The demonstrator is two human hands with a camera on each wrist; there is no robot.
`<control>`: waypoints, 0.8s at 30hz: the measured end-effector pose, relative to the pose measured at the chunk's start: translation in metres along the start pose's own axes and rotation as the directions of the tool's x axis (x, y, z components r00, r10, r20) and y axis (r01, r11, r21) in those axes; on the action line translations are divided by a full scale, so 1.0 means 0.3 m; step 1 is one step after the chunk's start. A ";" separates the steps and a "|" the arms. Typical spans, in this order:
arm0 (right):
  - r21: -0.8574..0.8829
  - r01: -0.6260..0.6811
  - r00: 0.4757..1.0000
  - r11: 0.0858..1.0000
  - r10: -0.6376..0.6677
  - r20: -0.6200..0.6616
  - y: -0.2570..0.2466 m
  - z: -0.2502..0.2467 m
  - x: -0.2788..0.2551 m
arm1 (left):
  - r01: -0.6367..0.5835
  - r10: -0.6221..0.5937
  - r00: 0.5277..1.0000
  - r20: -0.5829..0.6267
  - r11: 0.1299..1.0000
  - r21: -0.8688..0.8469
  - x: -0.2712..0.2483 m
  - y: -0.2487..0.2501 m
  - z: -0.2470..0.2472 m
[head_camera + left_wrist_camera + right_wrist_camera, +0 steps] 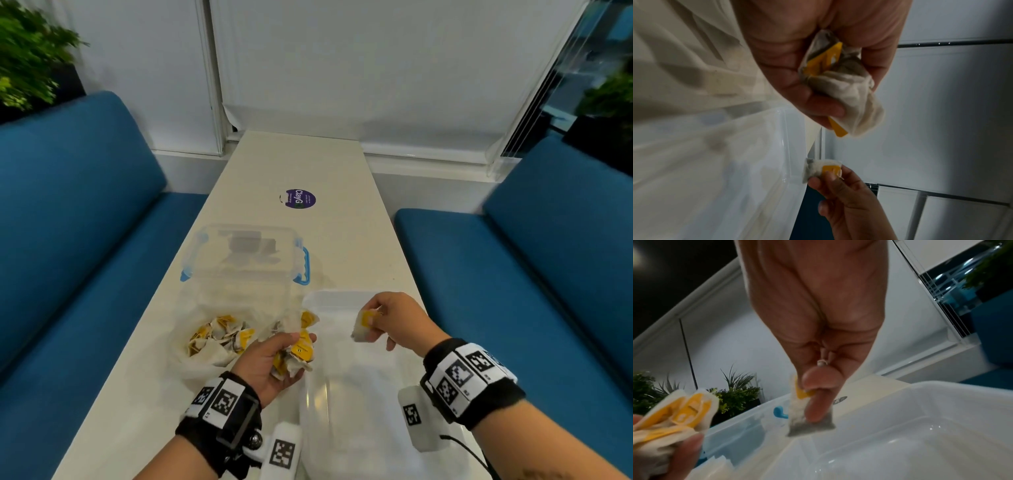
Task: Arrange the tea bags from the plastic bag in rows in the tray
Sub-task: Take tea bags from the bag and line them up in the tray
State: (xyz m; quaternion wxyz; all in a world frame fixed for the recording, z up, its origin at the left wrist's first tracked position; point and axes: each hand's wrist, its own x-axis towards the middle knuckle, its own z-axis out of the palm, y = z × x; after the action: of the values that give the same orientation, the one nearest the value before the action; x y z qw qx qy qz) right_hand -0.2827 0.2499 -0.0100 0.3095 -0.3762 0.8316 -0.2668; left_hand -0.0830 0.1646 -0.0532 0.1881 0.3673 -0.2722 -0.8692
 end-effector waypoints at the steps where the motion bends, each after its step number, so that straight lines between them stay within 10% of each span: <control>1: -0.014 -0.011 1.000 1.000 0.011 0.003 0.002 0.011 0.020 | 0.000 0.000 1.000 -0.009 1.000 -0.011 0.000 0.001 -0.010; 16: -0.110 0.038 0.994 0.993 -0.026 0.105 0.032 0.254 0.308 | 0.033 -0.036 0.997 -0.073 0.998 -0.044 0.021 -0.015 -0.055; 24: -0.063 -0.027 0.994 0.998 0.020 -0.104 0.050 0.307 0.351 | 0.032 -0.035 0.997 -0.067 0.998 -0.045 0.037 -0.034 -0.066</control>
State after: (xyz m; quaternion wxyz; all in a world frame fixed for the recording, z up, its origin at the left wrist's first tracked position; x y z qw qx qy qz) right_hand -0.2791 0.1558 -0.1147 0.2569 -0.3619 0.8590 -0.2553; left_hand -0.0769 0.1601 -0.0768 0.1903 0.3968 -0.2404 -0.8652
